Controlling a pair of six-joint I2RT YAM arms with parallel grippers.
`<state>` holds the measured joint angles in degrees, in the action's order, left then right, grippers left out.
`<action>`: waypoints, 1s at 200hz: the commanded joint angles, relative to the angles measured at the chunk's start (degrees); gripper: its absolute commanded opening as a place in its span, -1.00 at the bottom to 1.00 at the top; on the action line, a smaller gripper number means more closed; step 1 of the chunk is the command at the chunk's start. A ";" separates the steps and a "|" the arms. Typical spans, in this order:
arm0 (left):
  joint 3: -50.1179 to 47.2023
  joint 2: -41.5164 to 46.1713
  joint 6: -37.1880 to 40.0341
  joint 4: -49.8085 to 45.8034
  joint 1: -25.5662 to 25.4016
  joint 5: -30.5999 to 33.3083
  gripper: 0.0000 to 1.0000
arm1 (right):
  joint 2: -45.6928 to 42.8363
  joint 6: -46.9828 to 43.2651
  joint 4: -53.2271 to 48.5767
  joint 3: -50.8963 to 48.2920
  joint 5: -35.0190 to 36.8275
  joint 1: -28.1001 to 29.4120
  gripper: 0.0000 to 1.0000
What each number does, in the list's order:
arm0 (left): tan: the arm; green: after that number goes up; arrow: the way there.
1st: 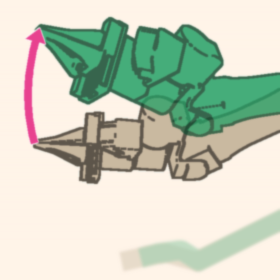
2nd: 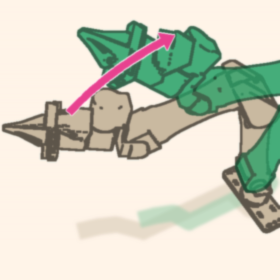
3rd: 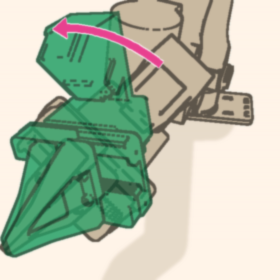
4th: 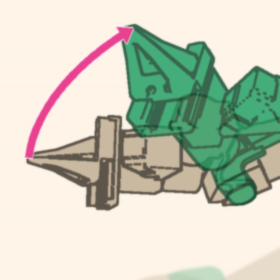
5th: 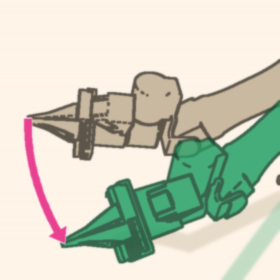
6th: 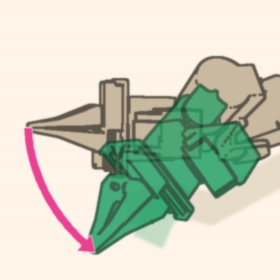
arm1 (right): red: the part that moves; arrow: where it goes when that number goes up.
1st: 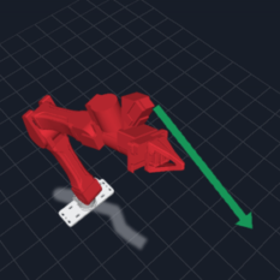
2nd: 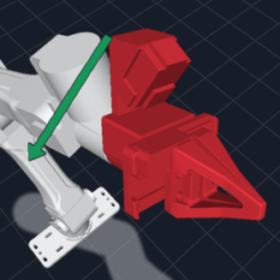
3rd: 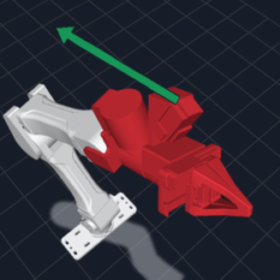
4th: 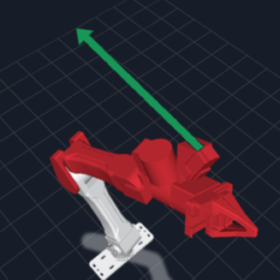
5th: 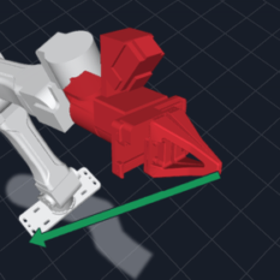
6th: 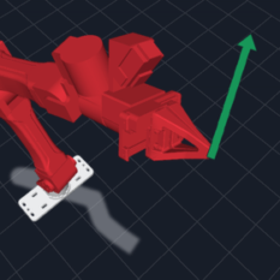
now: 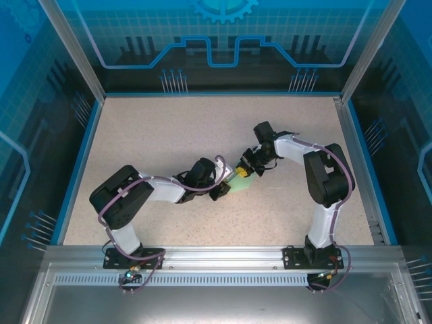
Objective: Fold a paper plane with a square sheet of paper (pick it up from the middle)
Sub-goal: Fourth fold the wing at the center of the table.
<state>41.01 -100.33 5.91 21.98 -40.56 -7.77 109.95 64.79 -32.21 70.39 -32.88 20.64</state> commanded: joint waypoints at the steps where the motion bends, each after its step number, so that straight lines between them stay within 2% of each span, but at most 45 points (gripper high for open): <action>1: 0.82 -0.55 -1.27 3.45 -0.41 -0.91 -0.54 | -1.23 1.03 -0.49 -0.34 -2.10 0.54 -0.80; 43: -0.04 0.00 -2.50 6.04 -0.48 -0.68 -0.44 | -0.88 1.21 -0.50 -0.48 -2.10 0.54 -0.79; 97: -0.33 -0.12 -3.03 6.07 -0.42 -0.47 -0.80 | -0.53 0.90 -0.53 -0.52 -1.75 0.58 -0.77; 116: -0.33 -1.09 -4.62 6.50 -0.40 -0.66 -0.83 | -1.17 -0.61 -0.29 -0.51 -0.66 0.53 -0.47; 132: -0.41 -2.04 -6.76 7.14 -0.44 -0.67 -0.84 | -2.69 -3.02 0.54 -0.93 0.25 0.37 -0.11; 156: -0.82 -3.11 -10.56 8.58 -0.31 -0.80 -0.83 | -6.12 -5.72 6.53 -5.19 1.07 -0.37 0.30; 171: -0.89 -3.16 -12.79 9.02 -0.37 -1.37 -0.83 | -8.12 -7.45 11.17 -8.78 1.58 -0.86 0.39; 200: -0.12 -3.74 -16.79 8.52 -0.30 -2.85 -0.84 | -12.04 -11.12 17.18 -14.14 3.29 -1.05 0.40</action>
<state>40.99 -103.11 -5.80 29.08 -40.58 -8.05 101.51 58.15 -21.89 60.01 -31.46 20.56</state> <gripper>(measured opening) 0.084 0.698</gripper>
